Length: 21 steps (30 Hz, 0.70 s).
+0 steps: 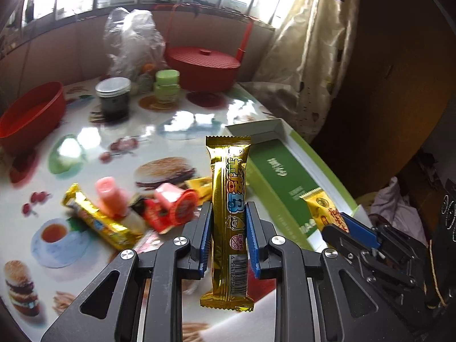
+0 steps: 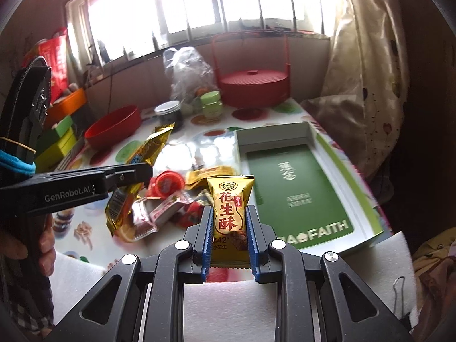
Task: Organize snacks
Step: 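Carry the gold bar and peanut packet over the green gift box with both grippers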
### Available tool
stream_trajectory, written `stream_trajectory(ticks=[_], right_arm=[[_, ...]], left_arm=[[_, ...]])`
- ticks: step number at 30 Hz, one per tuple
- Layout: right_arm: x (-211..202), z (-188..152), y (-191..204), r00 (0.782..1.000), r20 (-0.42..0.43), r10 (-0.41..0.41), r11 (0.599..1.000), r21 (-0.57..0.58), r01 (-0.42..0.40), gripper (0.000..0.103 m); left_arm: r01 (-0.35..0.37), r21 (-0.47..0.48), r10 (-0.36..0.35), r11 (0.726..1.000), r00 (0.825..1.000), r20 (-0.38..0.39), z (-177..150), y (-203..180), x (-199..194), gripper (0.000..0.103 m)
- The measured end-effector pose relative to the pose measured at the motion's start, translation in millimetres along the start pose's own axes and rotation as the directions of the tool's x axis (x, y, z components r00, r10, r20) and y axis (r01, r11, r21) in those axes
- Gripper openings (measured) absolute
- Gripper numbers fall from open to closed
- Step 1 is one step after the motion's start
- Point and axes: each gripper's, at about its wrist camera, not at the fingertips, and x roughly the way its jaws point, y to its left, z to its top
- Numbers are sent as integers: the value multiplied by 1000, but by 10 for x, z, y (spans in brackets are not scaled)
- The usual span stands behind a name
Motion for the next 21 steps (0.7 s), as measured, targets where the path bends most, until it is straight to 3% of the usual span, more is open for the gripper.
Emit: stream_trajectory(ticks=[11, 21], right_arm=[[107, 89, -463, 995, -4, -99, 993, 65, 99, 21], [273, 85, -776, 988, -42, -146, 985, 89, 149, 21]], left_arm=[[81, 17, -80, 997, 996, -31, 192, -378, 297, 24], [128, -26, -130, 991, 987, -91, 321, -613, 702, 24]])
